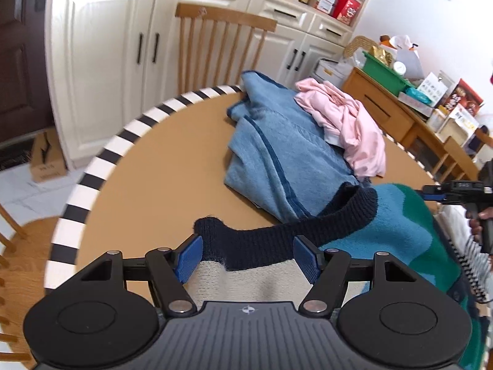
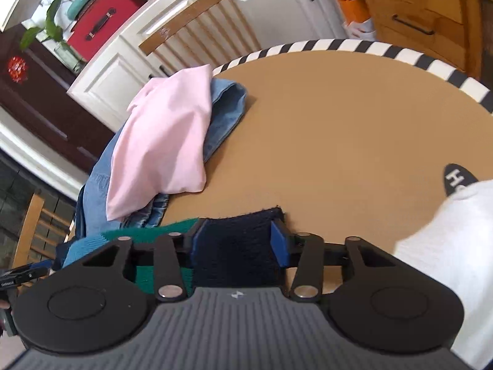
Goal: Fold clothes
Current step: 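Lift the cardigan hem with both grippers and fold it toward the collar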
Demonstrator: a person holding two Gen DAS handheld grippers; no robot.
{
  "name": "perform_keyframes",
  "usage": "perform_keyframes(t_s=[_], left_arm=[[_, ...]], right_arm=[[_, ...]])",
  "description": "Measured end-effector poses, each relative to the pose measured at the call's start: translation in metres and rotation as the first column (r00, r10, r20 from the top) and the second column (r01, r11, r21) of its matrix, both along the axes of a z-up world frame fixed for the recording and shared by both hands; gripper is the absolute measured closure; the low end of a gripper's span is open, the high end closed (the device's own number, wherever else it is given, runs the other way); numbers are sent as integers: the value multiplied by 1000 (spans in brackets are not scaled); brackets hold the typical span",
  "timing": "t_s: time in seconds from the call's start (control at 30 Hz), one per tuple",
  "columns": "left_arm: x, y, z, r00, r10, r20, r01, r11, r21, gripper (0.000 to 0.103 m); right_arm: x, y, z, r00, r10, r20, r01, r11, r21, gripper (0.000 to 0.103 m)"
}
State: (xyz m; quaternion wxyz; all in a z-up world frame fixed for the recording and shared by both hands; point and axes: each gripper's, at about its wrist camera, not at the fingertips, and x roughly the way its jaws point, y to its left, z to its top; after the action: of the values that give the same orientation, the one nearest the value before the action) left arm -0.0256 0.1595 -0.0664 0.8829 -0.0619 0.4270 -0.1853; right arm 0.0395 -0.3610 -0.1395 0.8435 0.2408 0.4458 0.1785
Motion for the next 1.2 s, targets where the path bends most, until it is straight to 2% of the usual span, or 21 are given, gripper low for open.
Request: perform_keyframes(t_s=[0.03, 0.13, 0.2, 0.33, 0.4, 0.43, 0.47, 0.5, 0.63, 0.67, 0.83, 0.9, 1.0, 1.07, 1.1, 1.17, 1.2], left_arm=[[2, -2, -2, 1000, -18, 4, 18, 1000, 11, 37], [7, -6, -5, 998, -68, 11, 67, 996, 59, 40], [11, -8, -7, 996, -90, 11, 89, 992, 89, 42], [24, -13, -17, 996, -87, -34, 91, 981, 171, 44], [26, -19, -20, 994, -102, -47, 109, 973, 202, 60], [26, -21, -20, 993, -112, -47, 119, 970, 211, 66], [25, -24, -21, 992, -118, -49, 126, 968, 215, 81], [24, -26, -20, 992, -121, -46, 128, 968, 216, 88], [18, -33, -19, 992, -127, -7, 124, 959, 255, 93], [16, -32, -17, 992, -123, 0, 119, 960, 254, 94], [-2, -15, 8, 993, -89, 78, 74, 980, 185, 95], [-6, -2, 18, 993, -36, 116, 21, 991, 129, 95], [1, 25, 22, 986, 96, 139, -96, 995, -12, 95], [21, 44, 7, 971, 226, 84, -215, 970, -115, 95], [32, 54, -5, 956, 291, 41, -282, 947, -154, 95], [53, 62, -29, 930, 366, -36, -367, 915, -169, 95], [60, 61, -39, 924, 376, -63, -381, 911, -159, 94]], right_arm=[[1, 1, 0, 1000, 13, 1, -13, 1000, -3, 82], [5, 3, 2, 999, 42, 2, -42, 999, -35, 82], [9, 3, -1, 999, 50, -16, -51, 996, -70, 76], [14, -1, -5, 998, 57, -37, -58, 998, -14, 71], [14, 0, -3, 996, 81, -34, -80, 997, 13, 72], [14, 0, -3, 996, 89, -29, -89, 996, 10, 78], [14, 1, -2, 995, 97, -25, -97, 995, 4, 80], [14, 0, -1, 995, 101, -23, -101, 995, 7, 82], [14, -2, 2, 995, 98, -8, -98, 995, 17, 95], [13, -1, 4, 995, 100, -4, -100, 995, 11, 95], [4, 0, 25, 992, 121, 23, -121, 993, 9, 98], [3, -3, 39, 994, 96, 47, -99, 993, 68, 98], [14, -13, 52, 999, -18, 51, 6, 972, 236, 99], [36, -24, 36, 981, -170, -88, 189, 935, 301, 99], [46, -29, 19, 955, -245, -168, 288, 903, 318, 99], [60, -31, -11, 894, -348, -281, 426, 854, 298, 99], [63, -28, -22, 877, -376, -298, 459, 839, 292, 99]])
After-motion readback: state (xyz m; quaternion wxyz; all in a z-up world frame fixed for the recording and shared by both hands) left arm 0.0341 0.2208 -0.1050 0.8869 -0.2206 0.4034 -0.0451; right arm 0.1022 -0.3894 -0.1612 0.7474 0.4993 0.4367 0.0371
